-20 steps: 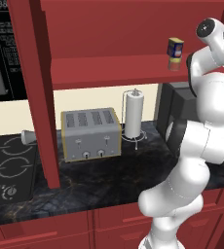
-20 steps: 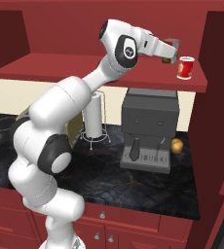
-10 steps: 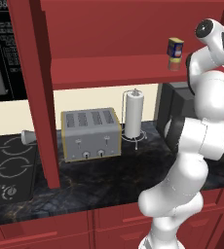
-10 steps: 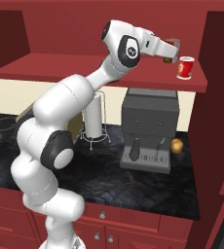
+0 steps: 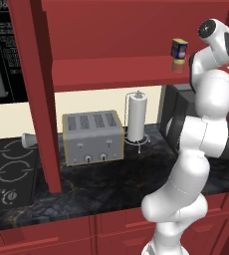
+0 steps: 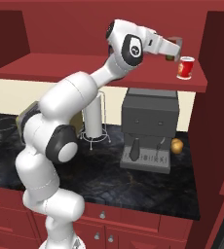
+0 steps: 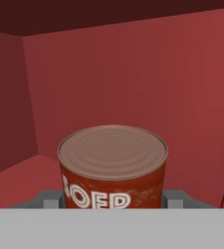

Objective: Stack two cans on top of the other two cans in the cabinet.

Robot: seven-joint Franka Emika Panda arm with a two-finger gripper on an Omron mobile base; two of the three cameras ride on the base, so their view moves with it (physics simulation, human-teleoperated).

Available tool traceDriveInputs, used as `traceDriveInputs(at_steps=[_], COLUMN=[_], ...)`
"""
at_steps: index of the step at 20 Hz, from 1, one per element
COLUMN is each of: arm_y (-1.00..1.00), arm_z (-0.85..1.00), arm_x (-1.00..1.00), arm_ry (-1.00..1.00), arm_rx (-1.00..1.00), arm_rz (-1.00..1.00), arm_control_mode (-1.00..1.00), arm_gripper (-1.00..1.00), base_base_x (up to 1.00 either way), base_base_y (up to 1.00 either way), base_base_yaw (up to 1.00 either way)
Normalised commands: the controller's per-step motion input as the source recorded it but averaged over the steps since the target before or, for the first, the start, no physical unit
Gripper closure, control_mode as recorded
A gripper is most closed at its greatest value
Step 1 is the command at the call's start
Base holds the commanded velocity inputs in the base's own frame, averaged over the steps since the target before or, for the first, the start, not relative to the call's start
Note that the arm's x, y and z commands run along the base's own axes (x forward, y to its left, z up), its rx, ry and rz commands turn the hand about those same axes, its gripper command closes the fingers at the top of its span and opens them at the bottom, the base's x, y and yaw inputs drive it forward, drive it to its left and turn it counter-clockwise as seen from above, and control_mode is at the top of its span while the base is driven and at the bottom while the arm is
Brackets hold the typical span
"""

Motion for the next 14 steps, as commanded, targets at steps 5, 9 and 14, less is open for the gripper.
traceDriveInputs(at_steps=[5, 9, 14], arm_y=[-0.04, -0.1, -0.13], arm_z=[0.13, 0.03, 0.0], arm_x=[0.09, 0.01, 0.0], arm_ry=[0.0, 0.0, 0.0], arm_rx=[0.0, 0.0, 0.0], arm_rz=[0.0, 0.0, 0.0], arm_control_mode=[-1.0, -1.0, -1.0], arm_gripper=[1.0, 1.0, 1.0], base_base_x=[0.0, 0.0, 0.0], base_base_y=[0.0, 0.0, 0.0], base_base_yaw=[0.0, 0.0, 0.0])
